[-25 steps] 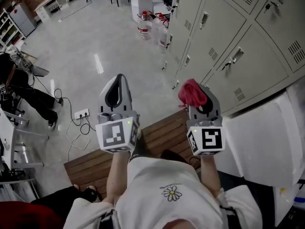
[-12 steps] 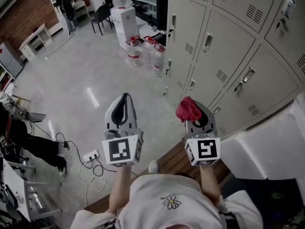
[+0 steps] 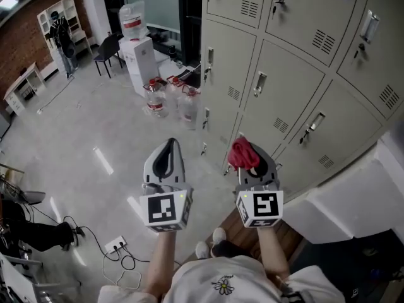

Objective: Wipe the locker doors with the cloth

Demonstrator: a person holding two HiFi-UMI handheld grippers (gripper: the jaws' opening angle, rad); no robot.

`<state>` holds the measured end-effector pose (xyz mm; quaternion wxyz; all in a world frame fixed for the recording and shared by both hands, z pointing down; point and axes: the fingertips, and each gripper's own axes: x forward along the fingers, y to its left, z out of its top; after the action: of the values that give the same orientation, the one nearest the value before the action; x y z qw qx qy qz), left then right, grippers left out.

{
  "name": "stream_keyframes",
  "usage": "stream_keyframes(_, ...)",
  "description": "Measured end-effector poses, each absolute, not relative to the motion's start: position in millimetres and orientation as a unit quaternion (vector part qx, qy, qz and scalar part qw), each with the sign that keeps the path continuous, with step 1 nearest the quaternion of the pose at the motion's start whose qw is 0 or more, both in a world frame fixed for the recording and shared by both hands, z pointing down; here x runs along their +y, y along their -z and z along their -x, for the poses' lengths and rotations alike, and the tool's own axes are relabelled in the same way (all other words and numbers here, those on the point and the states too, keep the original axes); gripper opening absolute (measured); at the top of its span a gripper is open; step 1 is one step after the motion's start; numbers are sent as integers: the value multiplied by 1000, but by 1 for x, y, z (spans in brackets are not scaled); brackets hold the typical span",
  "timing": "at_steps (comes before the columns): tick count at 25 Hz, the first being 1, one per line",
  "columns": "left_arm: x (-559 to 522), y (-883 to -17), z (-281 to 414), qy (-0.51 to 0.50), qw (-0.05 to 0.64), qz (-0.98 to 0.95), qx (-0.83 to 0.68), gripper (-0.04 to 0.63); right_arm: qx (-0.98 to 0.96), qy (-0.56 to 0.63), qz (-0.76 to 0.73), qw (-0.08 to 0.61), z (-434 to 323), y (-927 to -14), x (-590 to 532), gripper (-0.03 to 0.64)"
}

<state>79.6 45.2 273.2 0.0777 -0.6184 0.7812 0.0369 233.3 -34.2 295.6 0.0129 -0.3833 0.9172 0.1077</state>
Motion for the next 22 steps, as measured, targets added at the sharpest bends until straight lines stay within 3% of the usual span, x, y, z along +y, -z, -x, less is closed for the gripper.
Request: stream_keyframes(22,-74,-252,-96,-27,82,654,752,15,915,-135,381,7,-215,-270,-123,31)
